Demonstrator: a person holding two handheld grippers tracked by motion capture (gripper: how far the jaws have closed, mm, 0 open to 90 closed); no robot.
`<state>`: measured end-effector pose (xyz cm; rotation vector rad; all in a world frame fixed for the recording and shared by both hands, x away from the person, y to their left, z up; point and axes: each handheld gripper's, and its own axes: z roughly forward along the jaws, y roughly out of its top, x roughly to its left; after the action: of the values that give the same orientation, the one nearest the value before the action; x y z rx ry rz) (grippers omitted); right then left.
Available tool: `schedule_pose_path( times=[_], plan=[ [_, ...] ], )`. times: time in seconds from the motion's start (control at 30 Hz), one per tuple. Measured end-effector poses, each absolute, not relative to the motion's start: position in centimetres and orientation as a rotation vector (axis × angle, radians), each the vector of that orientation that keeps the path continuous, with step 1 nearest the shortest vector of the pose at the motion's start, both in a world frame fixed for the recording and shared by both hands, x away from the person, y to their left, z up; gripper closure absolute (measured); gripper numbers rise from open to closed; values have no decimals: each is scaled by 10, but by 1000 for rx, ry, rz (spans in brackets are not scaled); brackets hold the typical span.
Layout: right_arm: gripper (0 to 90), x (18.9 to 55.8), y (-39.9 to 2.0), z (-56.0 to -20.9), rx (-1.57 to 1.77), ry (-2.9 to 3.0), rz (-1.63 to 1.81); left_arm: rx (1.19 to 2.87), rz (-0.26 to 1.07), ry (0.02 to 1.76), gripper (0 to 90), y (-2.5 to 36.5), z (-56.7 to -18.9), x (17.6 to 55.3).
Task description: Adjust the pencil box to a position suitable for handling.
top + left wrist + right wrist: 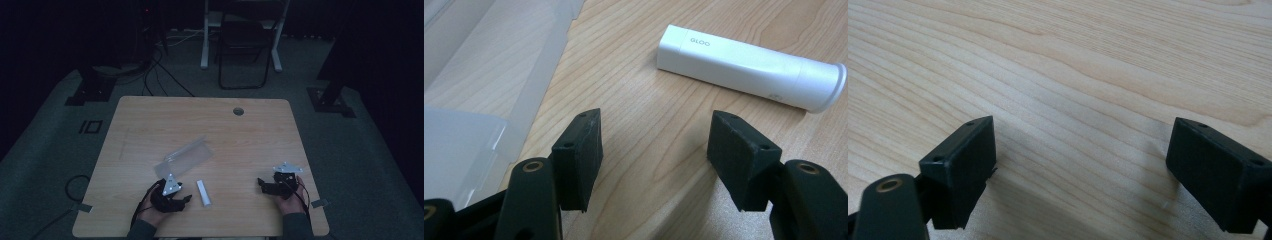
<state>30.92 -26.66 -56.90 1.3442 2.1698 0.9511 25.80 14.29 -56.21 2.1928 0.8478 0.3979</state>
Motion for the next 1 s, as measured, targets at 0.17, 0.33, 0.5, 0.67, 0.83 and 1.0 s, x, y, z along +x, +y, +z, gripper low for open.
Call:
schedule_pose_path(
  times=[0.17, 0.33, 0.5, 0.67, 0.83, 1.0],
  plan=[
    [126, 310, -266, -569, 1350, 2166, 950, 2197, 400, 863, 426, 142, -561, 258],
    [134, 310, -267, -569, 1351, 2161, 950, 2220, 405, 851, 461, 141, -558, 254],
    [134, 310, -267, -569, 1351, 2161, 950, 2212, 406, 840, 462, 141, -553, 253],
    [135, 310, -266, -569, 1353, 2160, 950, 2195, 404, 848, 474, 141, -550, 254],
    [135, 310, -266, -569, 1353, 2160, 949, 2178, 413, 835, 482, 143, -542, 253],
    [137, 309, -266, -569, 1354, 2159, 949, 2160, 426, 830, 484, 148, -535, 256]
  ],
)
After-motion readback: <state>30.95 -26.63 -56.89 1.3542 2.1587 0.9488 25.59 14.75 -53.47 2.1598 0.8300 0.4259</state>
